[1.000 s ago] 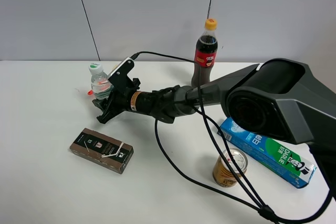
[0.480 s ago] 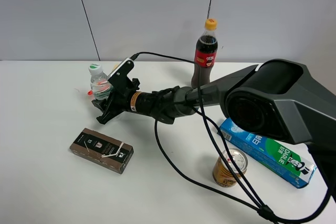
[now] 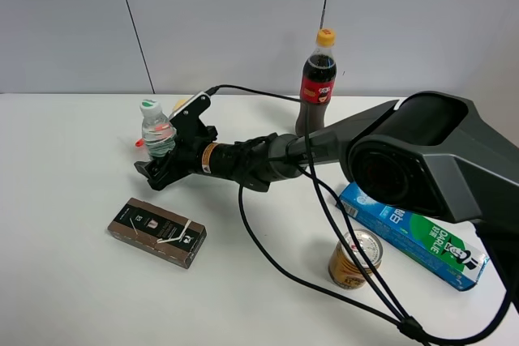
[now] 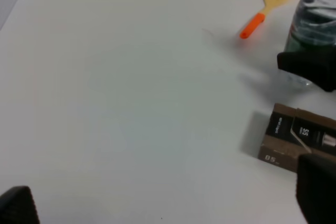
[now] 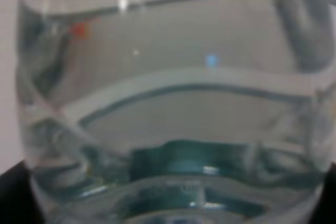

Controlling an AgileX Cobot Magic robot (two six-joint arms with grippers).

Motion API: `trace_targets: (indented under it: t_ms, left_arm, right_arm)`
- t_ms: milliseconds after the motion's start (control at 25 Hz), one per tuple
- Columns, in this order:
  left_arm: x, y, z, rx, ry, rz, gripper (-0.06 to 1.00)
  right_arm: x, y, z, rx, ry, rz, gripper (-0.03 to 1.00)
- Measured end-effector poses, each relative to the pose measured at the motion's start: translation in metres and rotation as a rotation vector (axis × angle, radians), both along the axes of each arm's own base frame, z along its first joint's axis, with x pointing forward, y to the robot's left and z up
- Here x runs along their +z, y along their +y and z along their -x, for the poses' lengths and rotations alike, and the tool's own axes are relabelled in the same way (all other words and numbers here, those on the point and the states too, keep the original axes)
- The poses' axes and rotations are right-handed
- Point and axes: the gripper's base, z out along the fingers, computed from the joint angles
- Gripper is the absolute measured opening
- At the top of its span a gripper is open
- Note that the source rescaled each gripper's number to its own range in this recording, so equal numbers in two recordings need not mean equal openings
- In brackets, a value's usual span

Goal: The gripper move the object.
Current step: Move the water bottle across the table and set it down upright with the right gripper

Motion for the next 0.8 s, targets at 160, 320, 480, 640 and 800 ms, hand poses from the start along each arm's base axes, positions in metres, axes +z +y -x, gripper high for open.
trace_targets:
  t_ms: [160,320,480,640,800]
  left_arm:
    - [0.000,0.000,0.000,0.000,0.000,0.000,1.00]
    - [0.000,0.000,0.000,0.000,0.000,0.000,1.00]
    - [0.000,0.000,0.000,0.000,0.000,0.000,1.00]
    - [0.000,0.000,0.000,0.000,0.000,0.000,1.00]
    - [0.000,0.000,0.000,0.000,0.000,0.000,1.00]
  right_arm:
    - [-0.001,0.000,0.001,0.005,0.010,0.006,0.93]
    - [0.000,0.000,0.001,0.010,0.008,0.009,0.93]
    - [0.015,0.001,0.000,0.020,-0.018,-0.002,0.93]
    - [0.046,0.003,-0.001,0.020,-0.063,-0.042,0.93]
    - [0.076,0.002,-0.001,0.016,-0.083,-0.055,0.93]
